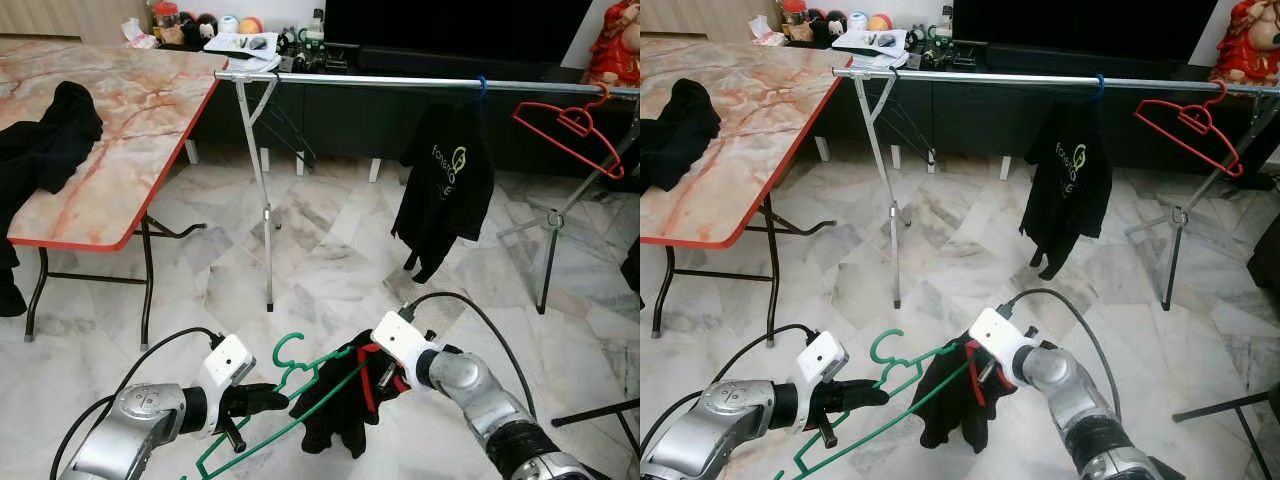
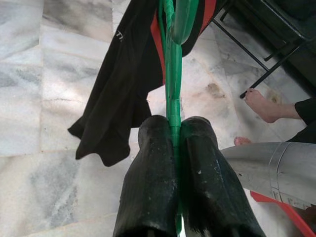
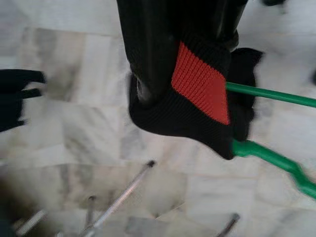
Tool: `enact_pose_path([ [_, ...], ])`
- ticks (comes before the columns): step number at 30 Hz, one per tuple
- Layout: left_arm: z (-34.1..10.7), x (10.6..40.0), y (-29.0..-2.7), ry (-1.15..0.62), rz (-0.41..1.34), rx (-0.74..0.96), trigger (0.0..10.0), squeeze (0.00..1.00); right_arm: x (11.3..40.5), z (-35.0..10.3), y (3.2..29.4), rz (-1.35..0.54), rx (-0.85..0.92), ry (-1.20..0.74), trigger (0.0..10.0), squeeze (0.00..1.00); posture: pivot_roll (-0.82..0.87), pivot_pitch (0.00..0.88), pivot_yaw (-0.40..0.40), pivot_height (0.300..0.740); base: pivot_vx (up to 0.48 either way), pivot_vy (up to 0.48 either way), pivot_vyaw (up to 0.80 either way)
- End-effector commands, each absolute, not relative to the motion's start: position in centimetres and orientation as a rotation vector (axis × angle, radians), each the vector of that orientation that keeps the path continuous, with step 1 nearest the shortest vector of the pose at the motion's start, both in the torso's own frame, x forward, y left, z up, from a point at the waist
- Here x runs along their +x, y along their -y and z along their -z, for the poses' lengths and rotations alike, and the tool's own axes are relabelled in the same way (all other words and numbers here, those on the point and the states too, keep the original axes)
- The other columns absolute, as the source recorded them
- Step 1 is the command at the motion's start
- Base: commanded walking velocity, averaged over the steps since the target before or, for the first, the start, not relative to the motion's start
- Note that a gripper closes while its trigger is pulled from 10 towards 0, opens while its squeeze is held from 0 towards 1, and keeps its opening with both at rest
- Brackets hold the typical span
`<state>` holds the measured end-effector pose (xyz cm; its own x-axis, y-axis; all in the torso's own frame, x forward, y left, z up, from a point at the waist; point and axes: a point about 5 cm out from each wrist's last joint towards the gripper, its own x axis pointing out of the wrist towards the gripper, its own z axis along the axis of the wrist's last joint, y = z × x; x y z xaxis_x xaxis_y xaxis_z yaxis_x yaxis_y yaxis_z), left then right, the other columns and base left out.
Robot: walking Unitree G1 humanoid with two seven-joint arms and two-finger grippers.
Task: Hang hanger
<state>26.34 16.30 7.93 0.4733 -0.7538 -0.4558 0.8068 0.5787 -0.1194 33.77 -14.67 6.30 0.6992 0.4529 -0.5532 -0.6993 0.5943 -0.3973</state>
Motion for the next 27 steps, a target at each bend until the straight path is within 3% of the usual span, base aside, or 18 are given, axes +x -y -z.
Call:
enact_pose_path([
  [1, -7.9, 25.9, -16.8, -0.508, 0.963, 0.121, 10.0, 0.00, 34.9, -7.4, 16.3, -0.571, -0.743, -0.397, 10.0, 0.00, 0.09, 0.114, -0.053, 0.740, 0.000, 0.000, 0.00],
  [7, -7.9, 25.9, -16.9, -0.514, 0.966, 0.127, 10.0, 0.00, 35.1, -7.5, 17.2, -0.514, -0.768, -0.415, 10.0, 0.00, 0.09, 0.116, -0.052, 0.740, 0.000, 0.000, 0.00],
  [27, -8.0, 27.0, -16.8, -0.458, 0.890, 0.162, 10.0, 0.00, 34.0, -7.8, 12.7, -0.769, -0.592, -0.365, 10.0, 0.00, 0.09, 0.123, -0.054, 0.740, 0.000, 0.000, 0.00],
])
